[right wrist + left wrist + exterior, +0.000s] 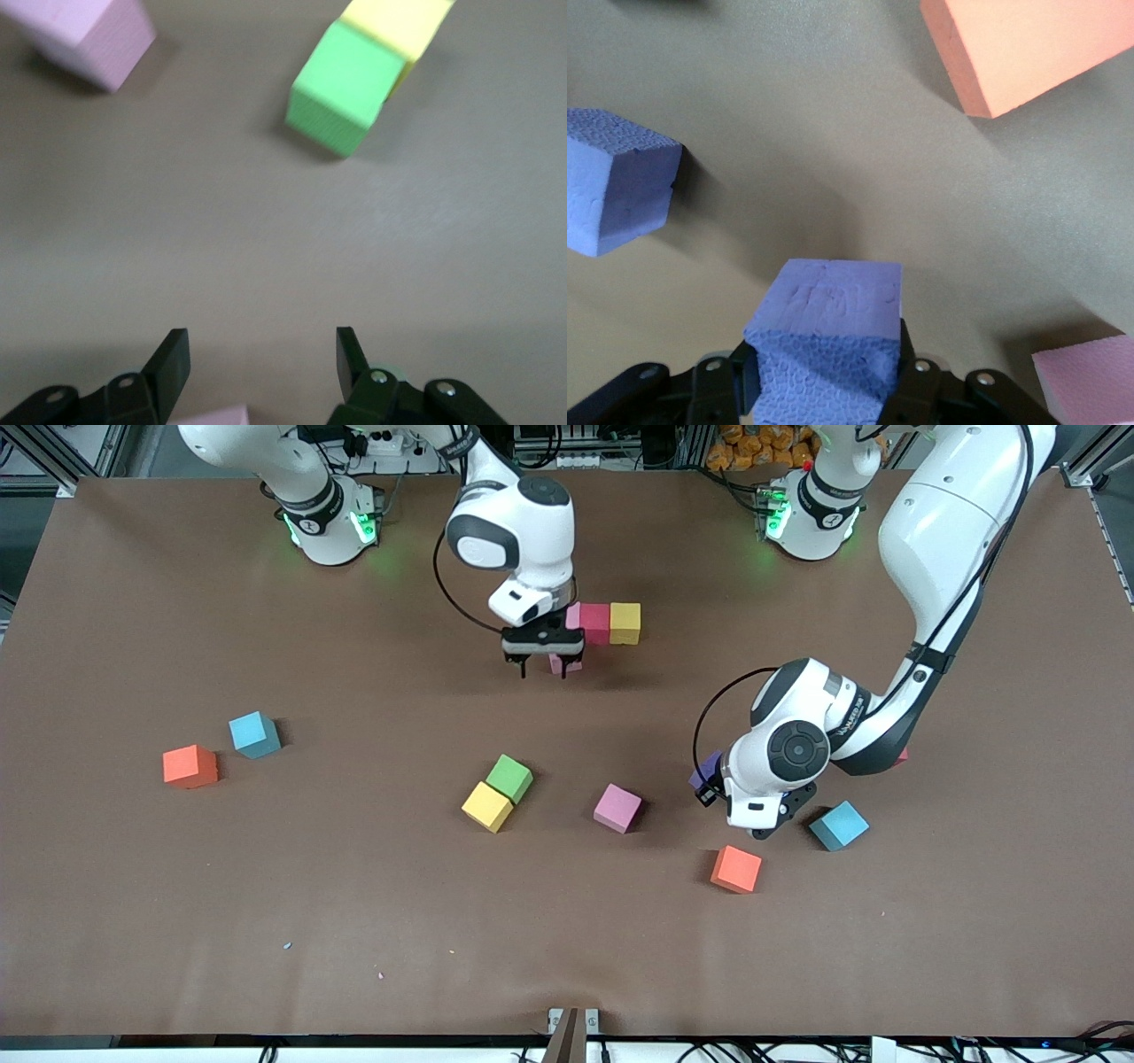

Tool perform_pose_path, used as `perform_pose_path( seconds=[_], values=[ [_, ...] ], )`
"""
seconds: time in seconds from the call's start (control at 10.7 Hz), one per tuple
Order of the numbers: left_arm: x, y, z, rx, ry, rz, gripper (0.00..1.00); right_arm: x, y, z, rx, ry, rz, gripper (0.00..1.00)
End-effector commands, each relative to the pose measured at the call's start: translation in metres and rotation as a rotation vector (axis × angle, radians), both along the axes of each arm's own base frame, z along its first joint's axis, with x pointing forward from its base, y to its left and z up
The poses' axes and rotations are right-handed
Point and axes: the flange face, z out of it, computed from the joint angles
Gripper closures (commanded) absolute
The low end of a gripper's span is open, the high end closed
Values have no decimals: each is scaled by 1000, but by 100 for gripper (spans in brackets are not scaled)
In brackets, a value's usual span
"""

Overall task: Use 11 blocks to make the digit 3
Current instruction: 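Move the right gripper to the green cube beside the yellow cube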

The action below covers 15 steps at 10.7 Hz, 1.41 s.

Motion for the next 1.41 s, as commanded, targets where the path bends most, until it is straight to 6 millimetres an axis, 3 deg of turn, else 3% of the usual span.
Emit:
perform_pose_path(
  seconds=[0.0,0.19,0.28,0.47,0.56,0.66,0.75,0.94,1.31],
  values=[
    [1,-2,1,6,7,-7,100,57,-31,23,23,30,-167,27],
    [1,-3,3,5,6,-9,100,107,-61,38,35,7,-284,27],
    [1,-2,1,6,7,-7,100,134,-80,35,37,-6,-341,27],
    [1,-3,3,5,6,-8,100,189,-96,33,110,-3,-463,26],
    [2,-1,2,6,6,-6,100,211,-94,22,136,2,-499,23],
    [1,-2,3,5,6,-7,100,233,-102,9,156,-1,-541,9],
    [2,-1,1,6,7,-6,100,242,-103,-8,183,5,-564,0],
    [1,-2,2,5,7,-7,100,251,-115,-20,212,7,-596,0],
    [1,-2,1,6,7,-7,100,236,-95,-25,261,75,-662,0]
  ],
)
